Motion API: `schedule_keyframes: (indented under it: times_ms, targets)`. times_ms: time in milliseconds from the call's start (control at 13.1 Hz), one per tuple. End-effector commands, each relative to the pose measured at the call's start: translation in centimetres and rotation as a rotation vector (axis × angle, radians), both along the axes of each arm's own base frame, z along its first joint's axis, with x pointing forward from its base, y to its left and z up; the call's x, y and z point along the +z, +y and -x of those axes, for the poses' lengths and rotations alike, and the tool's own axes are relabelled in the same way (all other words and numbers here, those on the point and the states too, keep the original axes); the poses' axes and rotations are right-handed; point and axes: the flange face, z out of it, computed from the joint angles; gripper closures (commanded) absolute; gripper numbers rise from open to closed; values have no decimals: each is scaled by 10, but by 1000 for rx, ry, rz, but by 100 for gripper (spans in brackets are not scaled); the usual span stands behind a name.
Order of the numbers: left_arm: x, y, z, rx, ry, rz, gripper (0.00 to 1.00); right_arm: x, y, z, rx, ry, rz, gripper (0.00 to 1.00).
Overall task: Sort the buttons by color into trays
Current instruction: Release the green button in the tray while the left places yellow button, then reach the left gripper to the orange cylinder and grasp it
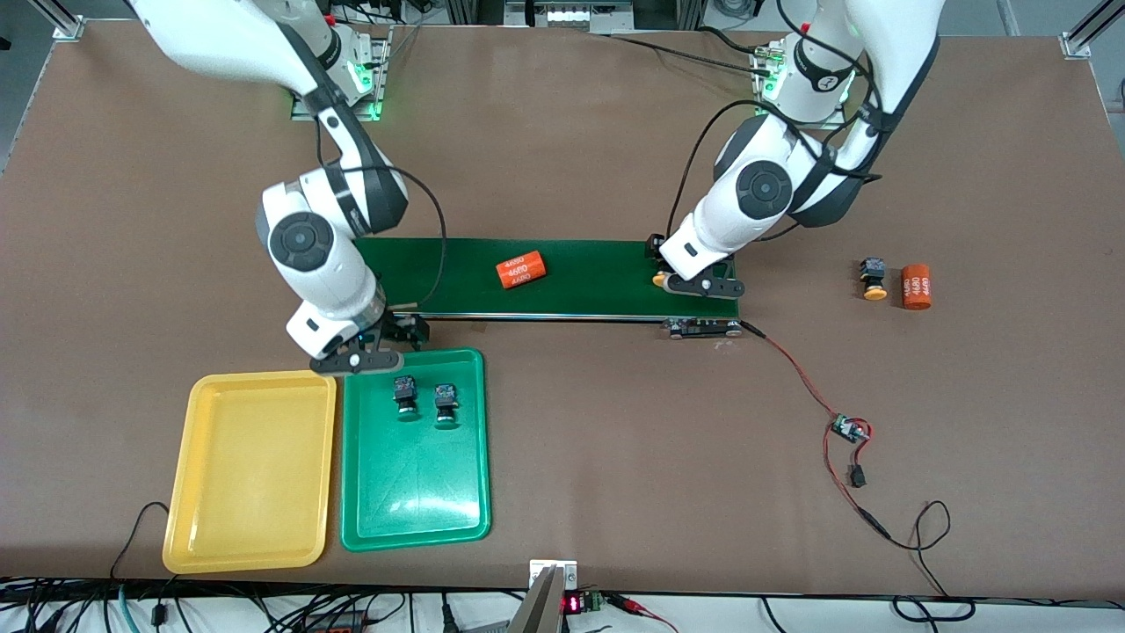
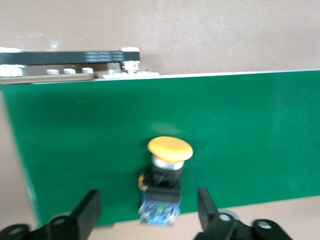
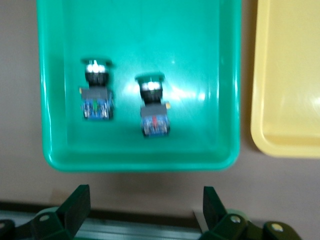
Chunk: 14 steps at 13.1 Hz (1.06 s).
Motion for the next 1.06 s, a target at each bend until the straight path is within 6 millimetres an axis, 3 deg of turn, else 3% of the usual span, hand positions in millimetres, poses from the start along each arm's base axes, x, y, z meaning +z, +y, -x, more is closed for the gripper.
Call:
schedule_keyframes:
  times_ms: [0, 152, 380, 761, 837, 989]
  targets:
    - [55, 28, -27, 17, 44, -71, 0, 26, -16, 53, 4, 22, 27, 0]
    - [67, 66, -47, 32, 54, -150, 0, 40, -20, 68, 1, 85, 73, 0]
    - [61, 132, -69, 7, 29, -249, 0, 62, -25, 79, -7, 128, 107, 0]
    - [42, 290, -91, -149, 76, -255, 0, 107, -26, 81, -42, 149, 86, 0]
    - [39, 318, -91, -182, 89, -266, 0, 118, -26, 78, -54, 149, 71, 0]
    - [12, 370, -81, -216, 151, -251, 0, 140, -32, 70, -75, 158, 71, 0]
